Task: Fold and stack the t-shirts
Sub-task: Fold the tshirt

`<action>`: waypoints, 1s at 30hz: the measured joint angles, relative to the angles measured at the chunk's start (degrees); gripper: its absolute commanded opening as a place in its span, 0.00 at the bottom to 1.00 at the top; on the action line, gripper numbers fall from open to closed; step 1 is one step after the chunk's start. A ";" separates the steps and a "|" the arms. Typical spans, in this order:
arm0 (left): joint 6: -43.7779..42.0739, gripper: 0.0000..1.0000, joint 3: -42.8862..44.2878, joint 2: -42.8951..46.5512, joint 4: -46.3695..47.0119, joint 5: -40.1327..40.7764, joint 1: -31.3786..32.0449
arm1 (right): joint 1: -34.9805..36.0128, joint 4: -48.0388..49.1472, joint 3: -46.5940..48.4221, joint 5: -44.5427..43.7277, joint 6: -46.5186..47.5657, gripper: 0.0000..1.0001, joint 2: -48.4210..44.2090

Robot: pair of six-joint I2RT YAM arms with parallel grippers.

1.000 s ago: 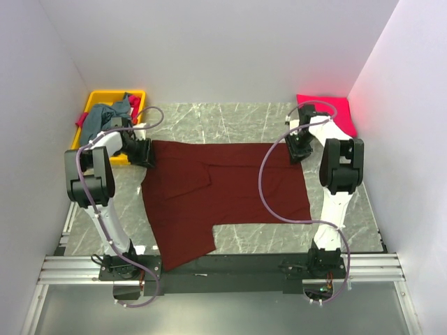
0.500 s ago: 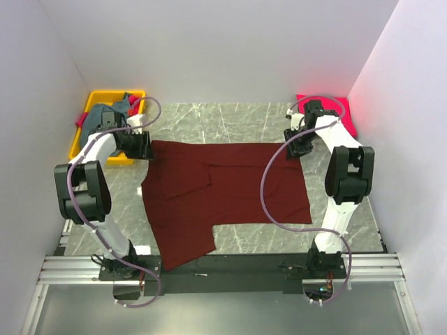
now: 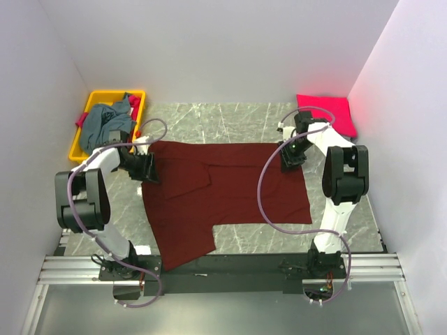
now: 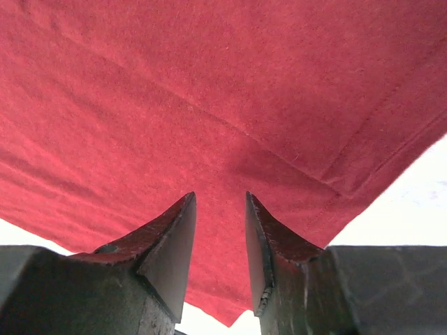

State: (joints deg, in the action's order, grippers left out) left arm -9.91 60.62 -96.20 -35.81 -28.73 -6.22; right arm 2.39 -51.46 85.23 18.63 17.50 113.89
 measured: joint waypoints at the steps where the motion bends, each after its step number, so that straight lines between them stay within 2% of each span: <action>1: -0.48 0.47 -0.59 0.66 -0.46 0.04 0.07 | 0.13 0.17 -0.28 -0.09 0.13 0.40 0.00; 8: -1.88 0.45 -2.34 3.91 -1.95 0.50 0.50 | 0.22 1.27 -0.83 -0.52 0.07 0.36 0.00; 16: -0.26 0.50 1.81 1.77 -1.88 0.04 1.46 | 0.37 1.92 1.09 -3.39 0.24 0.37 0.00; 30: 0.17 0.56 -3.23 2.75 -3.04 3.48 9.86 | 0.37 3.32 2.89 -12.26 2.99 0.43 0.76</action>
State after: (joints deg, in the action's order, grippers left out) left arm -9.74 57.39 -93.45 -38.85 -25.26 3.64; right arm 2.76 -48.14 88.12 6.37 20.49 114.65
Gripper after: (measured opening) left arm 0.556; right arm 0.424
